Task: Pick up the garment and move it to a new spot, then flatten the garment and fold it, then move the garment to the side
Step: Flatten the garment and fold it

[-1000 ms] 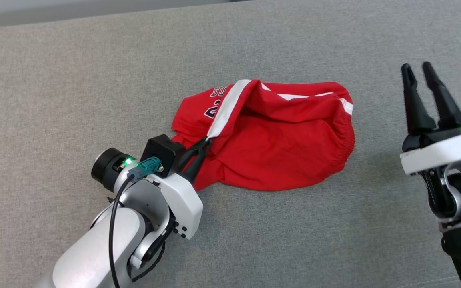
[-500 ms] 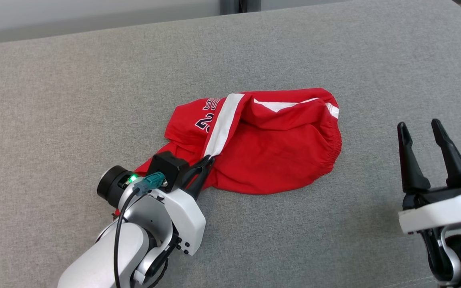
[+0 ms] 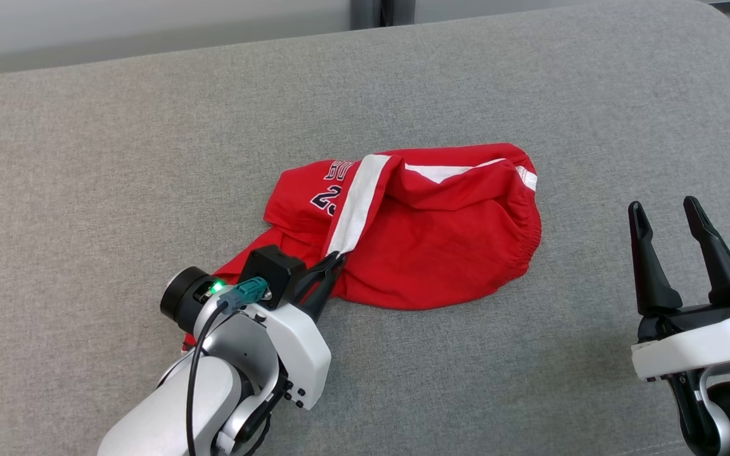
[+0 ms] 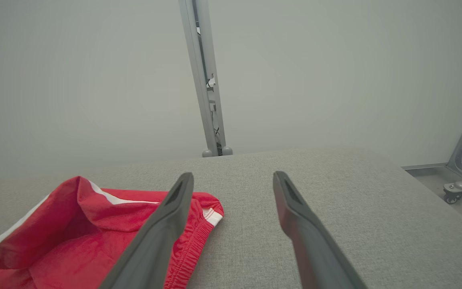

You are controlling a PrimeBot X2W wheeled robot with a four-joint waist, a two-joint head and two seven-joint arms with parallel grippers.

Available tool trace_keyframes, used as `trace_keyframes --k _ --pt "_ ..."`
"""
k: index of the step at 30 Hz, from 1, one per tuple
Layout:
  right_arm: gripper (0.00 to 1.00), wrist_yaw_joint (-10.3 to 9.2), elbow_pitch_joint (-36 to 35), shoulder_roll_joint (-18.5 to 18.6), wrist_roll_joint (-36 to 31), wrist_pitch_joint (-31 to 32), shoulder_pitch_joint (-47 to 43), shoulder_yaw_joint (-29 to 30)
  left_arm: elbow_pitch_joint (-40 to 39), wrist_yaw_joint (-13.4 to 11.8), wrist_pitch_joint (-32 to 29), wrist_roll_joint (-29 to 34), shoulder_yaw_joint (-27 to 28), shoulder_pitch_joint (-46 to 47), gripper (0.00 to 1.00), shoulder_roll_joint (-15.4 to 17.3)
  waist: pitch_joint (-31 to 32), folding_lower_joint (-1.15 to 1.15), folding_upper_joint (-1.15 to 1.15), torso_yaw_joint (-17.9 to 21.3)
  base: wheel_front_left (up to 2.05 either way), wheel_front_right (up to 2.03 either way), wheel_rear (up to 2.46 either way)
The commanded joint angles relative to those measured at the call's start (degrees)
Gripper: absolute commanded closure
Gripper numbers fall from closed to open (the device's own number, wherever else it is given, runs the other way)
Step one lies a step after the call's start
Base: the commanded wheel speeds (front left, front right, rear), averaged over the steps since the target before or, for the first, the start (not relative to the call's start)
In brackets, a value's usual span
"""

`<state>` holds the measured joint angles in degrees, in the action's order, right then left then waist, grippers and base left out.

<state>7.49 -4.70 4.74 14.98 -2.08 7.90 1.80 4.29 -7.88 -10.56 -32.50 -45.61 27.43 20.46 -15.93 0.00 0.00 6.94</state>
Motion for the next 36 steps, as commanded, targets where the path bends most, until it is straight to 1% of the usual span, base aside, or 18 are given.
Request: trace_keyframes --k 1,6,9,16,20,21,24,31,32,36 --pt "0.0 0.01 -0.36 0.07 -0.34 0.28 -0.37 0.22 0.11 -0.02 0.31 -0.5 -0.06 0.18 1.0 -0.02 0.07 0.0 0.0 -0.07 0.0 0.0 0.0" --pt "0.0 0.01 -0.52 0.29 -0.4 0.77 0.71 0.59 0.17 -0.22 0.35 -0.35 -0.35 0.35 1.0 -0.19 0.06 0.0 0.0 -0.24 0.0 0.0 0.0" --pt "0.0 0.01 1.51 1.03 1.02 1.08 2.34 1.31 -0.04 -0.48 0.18 -0.18 -0.48 0.69 1.0 -0.29 -0.52 0.0 0.0 -0.4 0.0 0.0 0.0" --pt "0.0 0.01 10.69 3.9 4.24 2.5 9.0 1.21 -0.47 -0.54 -0.19 0.66 -0.91 2.12 1.0 -0.48 -3.6 0.0 0.0 -1.67 0.0 0.0 0.0" --pt "0.0 0.01 16.71 5.3 6.28 3.0 12.99 -0.84 -0.56 -0.23 -0.02 0.98 -1.14 3.23 1.0 -0.76 -5.79 0.0 0.0 -2.72 0.0 0.0 0.0" --pt "0.0 0.01 16.71 5.3 6.28 3.0 12.99 -0.84 -0.56 -0.23 -0.02 0.98 -1.14 3.23 1.0 -0.76 -5.79 0.0 0.0 -2.72 0.0 0.0 0.0" --pt "0.0 0.01 20.82 5.8 8.54 3.72 15.75 -3.42 -0.36 0.12 0.13 1.34 -1.43 4.04 1.0 -1.01 -7.24 0.0 0.0 -3.41 0.0 0.0 0.0" --pt "0.0 0.01 27.27 6.72 17.17 6.56 20.86 -9.21 0.43 0.7 0.42 1.73 -2.13 5.37 1.0 -1.64 -9.33 0.0 0.0 -4.39 0.0 0.0 0.0" --pt "0.0 0.01 28.33 6.83 20.32 7.16 22.05 -10.35 0.72 0.82 0.48 1.78 -2.27 5.7 1.0 -1.73 -9.69 0.0 0.0 -4.55 0.0 0.0 0.0" --pt "0.0 0.01 29.49 7.33 26.33 7.74 24.02 -12.74 1.27 1.14 0.64 1.82 -2.55 6.18 1.0 -2.02 -10.22 0.0 0.0 -4.85 0.0 0.0 0.0"
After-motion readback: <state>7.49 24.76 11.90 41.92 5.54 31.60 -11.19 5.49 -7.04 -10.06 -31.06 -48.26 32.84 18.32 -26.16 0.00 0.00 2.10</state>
